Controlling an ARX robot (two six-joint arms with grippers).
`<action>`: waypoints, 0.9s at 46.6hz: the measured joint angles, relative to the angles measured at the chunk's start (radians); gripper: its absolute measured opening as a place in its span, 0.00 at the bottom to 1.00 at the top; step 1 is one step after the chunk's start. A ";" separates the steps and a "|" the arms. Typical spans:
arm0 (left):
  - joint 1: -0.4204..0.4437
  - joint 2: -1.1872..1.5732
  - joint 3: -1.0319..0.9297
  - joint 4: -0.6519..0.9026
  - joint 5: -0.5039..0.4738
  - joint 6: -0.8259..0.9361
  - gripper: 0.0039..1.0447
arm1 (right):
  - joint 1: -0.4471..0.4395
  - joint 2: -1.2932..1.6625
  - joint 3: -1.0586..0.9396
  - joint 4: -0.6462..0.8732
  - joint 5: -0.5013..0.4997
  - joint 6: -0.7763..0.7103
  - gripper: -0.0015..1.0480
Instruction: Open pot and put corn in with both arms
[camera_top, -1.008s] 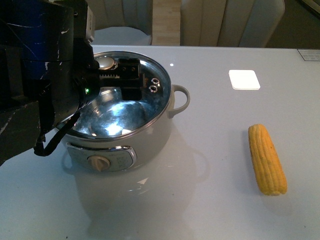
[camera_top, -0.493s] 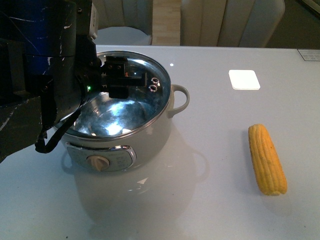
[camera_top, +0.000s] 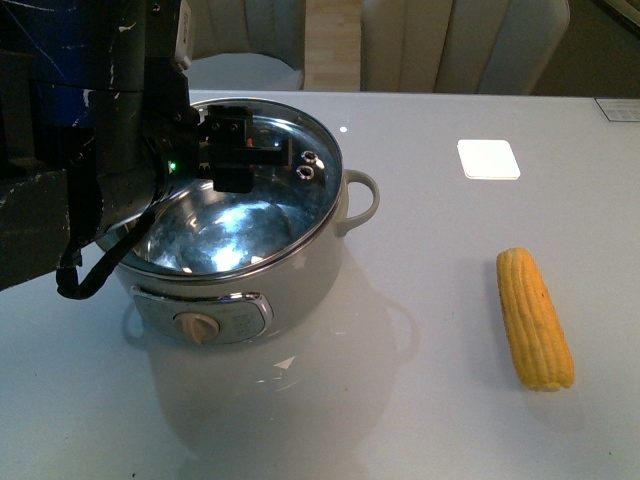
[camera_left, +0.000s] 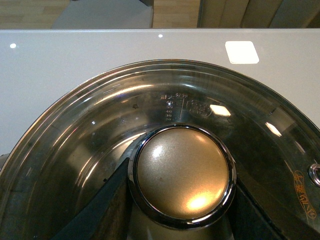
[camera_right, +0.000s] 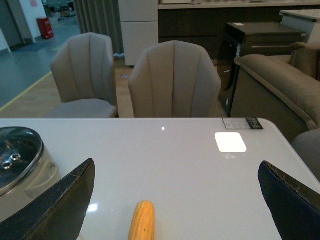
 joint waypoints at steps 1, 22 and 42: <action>0.000 -0.004 0.000 -0.003 0.000 0.000 0.43 | 0.000 0.000 0.000 0.000 0.000 0.000 0.92; 0.043 -0.175 0.021 -0.072 -0.027 0.028 0.43 | 0.000 0.000 0.000 0.000 0.000 0.000 0.92; 0.267 -0.341 -0.171 -0.021 0.062 0.072 0.43 | 0.000 0.000 0.000 0.000 0.000 0.000 0.92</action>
